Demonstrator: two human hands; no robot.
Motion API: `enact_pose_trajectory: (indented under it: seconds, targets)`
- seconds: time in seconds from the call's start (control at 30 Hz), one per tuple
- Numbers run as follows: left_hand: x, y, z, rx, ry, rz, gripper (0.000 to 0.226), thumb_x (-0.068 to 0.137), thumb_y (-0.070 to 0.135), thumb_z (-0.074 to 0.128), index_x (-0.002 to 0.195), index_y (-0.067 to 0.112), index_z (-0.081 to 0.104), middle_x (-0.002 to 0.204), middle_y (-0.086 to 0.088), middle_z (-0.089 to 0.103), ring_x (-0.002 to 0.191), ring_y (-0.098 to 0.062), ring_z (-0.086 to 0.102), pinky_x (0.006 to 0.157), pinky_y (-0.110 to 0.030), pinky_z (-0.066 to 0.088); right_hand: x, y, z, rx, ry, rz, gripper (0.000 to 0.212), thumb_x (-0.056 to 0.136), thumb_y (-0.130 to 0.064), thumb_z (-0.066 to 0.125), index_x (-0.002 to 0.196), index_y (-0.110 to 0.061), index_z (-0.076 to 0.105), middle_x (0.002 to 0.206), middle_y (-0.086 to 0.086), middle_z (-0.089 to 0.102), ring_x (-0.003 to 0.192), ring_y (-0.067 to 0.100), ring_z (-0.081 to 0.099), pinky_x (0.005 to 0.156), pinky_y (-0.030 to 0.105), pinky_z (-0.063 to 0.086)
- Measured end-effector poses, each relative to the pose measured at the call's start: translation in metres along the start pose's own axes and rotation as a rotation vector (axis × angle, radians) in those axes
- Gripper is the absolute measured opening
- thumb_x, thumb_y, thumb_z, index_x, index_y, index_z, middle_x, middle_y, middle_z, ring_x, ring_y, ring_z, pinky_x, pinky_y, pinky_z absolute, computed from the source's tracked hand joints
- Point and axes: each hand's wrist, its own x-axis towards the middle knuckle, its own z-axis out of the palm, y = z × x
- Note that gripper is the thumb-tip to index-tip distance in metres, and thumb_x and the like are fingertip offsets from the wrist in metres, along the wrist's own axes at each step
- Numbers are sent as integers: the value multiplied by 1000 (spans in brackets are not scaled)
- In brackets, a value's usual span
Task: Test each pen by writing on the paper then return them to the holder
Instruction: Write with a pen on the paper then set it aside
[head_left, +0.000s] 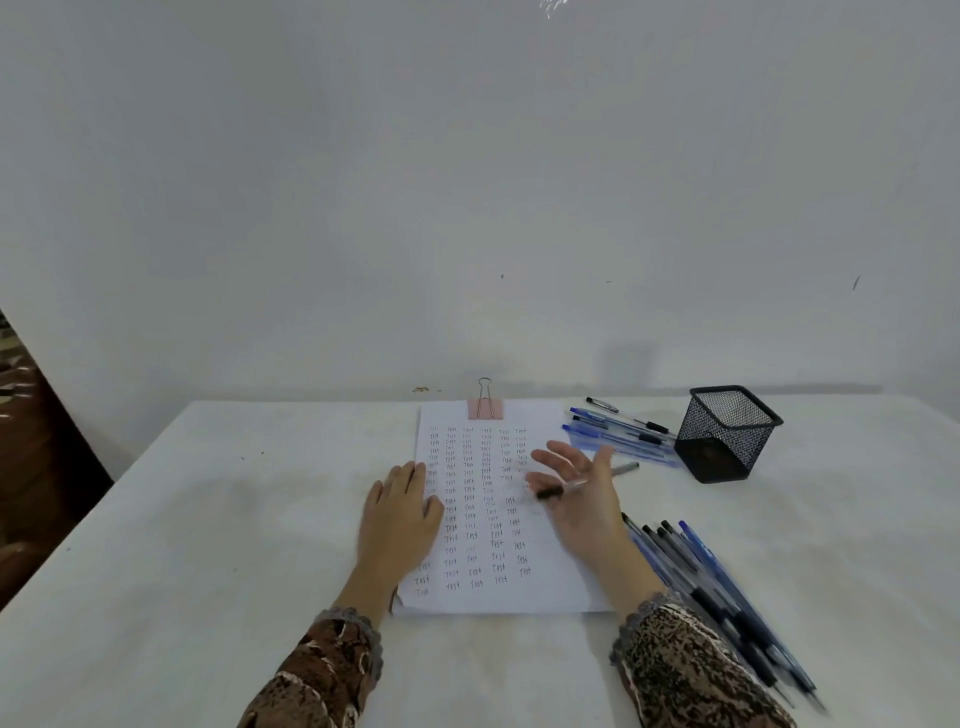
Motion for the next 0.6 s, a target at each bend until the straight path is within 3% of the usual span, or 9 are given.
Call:
enact_pose_trajectory:
  seconds: [0.1,0.17,0.2,0.3,0.33,0.43,0.53,0.6]
  targets:
    - [0,0,1,-1,-7,-6,53,98,31,25,146,11,17,153,-3,20,141,-17,17,118,-35,10,3,-4,-7,11,33,15,77,91,-65,13,86,-8,65,72,11,69,52,21,60,48,23,51]
    - [0,0,0,-12,0,-6,53,98,30,26,147,11,17,153,-3,20,141,-17,17,118,-35,9,3,-4,-10,18,51,16,74,91,-63,20,75,-4,62,69,13,69,55,22,66,47,23,54]
    - [0,0,0,-17,1,-6,53,98,30,27,147,11,17,153,-4,20,141,-18,17,118,-35,9,2,-3,-10,33,39,8,65,93,-55,29,73,-2,60,73,16,69,60,24,69,50,23,56]
    - [0,1,-1,-20,2,-1,53,98,30,27,147,11,17,153,-4,20,141,-18,17,118,-35,9,0,-3,-11,-159,-14,-52,12,90,-1,53,78,-3,54,76,15,67,66,20,70,58,18,55]
    - [0,1,-1,-20,1,-1,53,98,30,27,147,11,17,153,-3,19,141,-17,17,118,-35,9,0,-3,-13,-269,-20,-94,16,86,9,55,79,-5,52,70,11,65,60,19,67,56,17,53]
    - [0,0,-1,-26,3,-5,53,98,30,27,147,11,16,153,-3,20,141,-17,17,118,-34,9,-1,1,-18,-611,6,-264,33,85,12,54,66,-12,43,60,6,47,47,14,45,44,18,37]
    - [0,0,0,-19,3,-4,53,98,31,26,146,12,16,152,-3,20,141,-17,17,118,-34,9,-1,10,-18,-780,70,-356,61,76,20,50,47,-28,26,65,-3,28,54,13,25,55,25,25]
    - [0,0,1,-18,8,-4,53,98,30,26,146,11,17,152,-3,20,141,-18,18,118,-35,9,-1,14,-16,-786,57,-369,63,73,20,50,42,-26,22,59,-7,25,53,10,21,55,23,24]
